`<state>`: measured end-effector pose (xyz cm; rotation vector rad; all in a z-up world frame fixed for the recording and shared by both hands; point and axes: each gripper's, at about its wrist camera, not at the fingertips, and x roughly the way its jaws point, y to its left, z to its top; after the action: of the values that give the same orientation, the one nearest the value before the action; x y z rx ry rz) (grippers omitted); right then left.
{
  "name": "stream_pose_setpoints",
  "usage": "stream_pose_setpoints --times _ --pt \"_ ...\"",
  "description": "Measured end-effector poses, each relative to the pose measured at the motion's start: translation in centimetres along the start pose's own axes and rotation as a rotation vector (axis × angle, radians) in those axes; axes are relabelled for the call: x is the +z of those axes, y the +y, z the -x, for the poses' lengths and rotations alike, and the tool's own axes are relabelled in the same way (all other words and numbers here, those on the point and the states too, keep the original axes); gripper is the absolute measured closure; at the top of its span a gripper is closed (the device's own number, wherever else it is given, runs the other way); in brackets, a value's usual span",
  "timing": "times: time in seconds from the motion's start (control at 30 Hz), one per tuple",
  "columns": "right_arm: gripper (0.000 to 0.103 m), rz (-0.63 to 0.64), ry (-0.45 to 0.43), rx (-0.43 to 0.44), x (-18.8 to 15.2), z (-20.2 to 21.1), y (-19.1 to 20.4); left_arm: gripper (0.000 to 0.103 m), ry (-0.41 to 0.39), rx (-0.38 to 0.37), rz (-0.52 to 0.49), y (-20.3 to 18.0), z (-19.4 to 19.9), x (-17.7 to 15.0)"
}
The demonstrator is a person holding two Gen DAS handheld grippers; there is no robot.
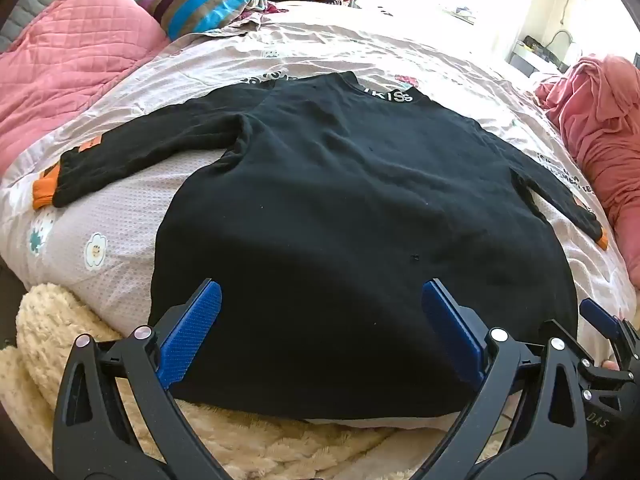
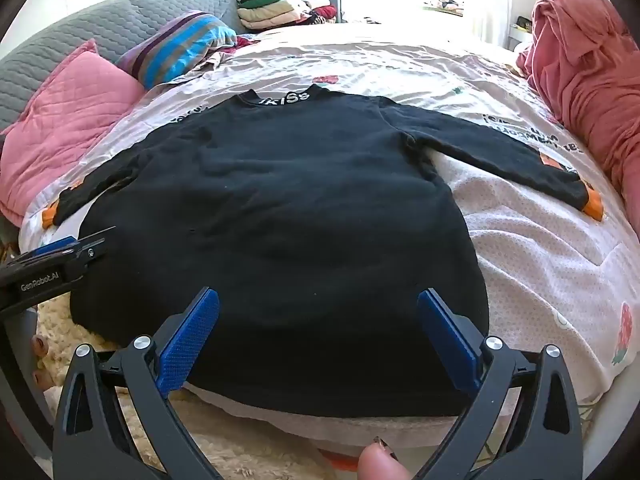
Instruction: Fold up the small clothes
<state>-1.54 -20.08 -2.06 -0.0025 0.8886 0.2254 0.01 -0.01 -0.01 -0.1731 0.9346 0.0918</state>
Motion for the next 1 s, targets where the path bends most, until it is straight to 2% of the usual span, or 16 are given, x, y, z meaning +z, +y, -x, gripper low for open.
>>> stream_pose_setpoints --times 1.0 --pt "0.004 0.024 -0.007 0.017 -0.2 0.3 0.9 0.009 -0.024 0.019 -0.009 0.2 0.7 -0.1"
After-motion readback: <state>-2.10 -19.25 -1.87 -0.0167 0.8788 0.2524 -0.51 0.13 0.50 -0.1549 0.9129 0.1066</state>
